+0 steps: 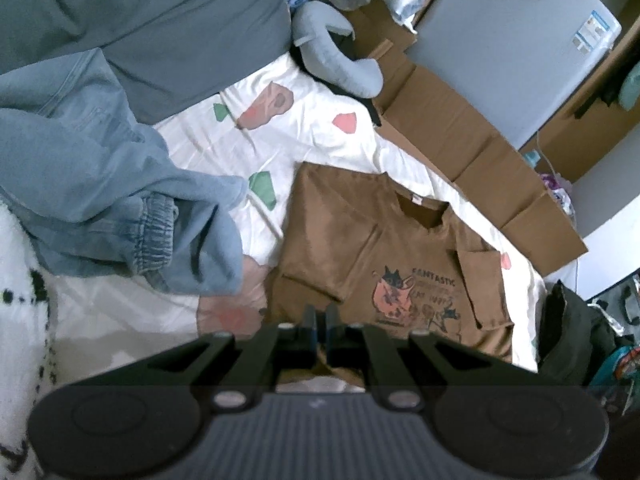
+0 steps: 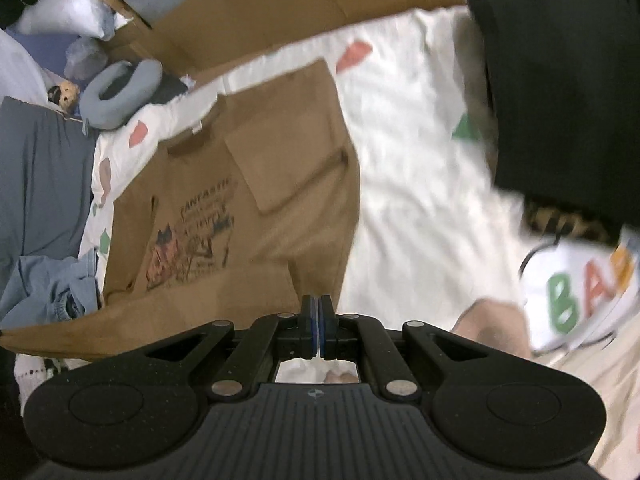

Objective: Fold clothes
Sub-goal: 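Lift the gripped hem and fold it up toward the collar with both grippers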

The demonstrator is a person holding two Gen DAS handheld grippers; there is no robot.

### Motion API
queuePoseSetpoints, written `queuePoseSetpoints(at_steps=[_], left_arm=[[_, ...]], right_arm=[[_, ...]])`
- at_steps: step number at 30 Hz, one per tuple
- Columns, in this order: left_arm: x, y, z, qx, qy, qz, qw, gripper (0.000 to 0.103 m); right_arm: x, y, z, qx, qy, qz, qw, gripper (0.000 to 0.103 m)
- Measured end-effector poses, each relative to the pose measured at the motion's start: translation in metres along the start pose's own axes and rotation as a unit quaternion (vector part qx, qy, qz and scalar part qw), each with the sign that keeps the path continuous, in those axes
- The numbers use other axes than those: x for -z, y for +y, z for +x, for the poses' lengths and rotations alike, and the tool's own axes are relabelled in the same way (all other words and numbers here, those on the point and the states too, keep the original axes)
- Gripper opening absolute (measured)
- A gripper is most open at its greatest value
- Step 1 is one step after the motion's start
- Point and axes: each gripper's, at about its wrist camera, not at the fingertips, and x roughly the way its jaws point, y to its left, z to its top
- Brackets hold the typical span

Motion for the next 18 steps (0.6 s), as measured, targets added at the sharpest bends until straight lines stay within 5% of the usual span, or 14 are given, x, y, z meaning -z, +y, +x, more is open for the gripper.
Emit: queuePoseSetpoints(at_steps=[6,10,18], left_arm=[[0.007,0.005,0.005,-0.007,0.005,-0.007,0.9999,0.003],[0.011,0.007,0.008,-0.01,0.008,-0.009,0.9999,0.004],[0.019,0.012,0.013,-0.018,0.014,-0.018,0.9996,0.004]], right_arm=[[0.013,0.0,0.022,-0.016,0.009,0.008,1.0,0.006],[0.011,0.004,0.033,-0.019,0.009,-0.017,1.0,0.03],[0.008,0.009,0.068,-0.03,0.017,-0.048,0.998,0.03]])
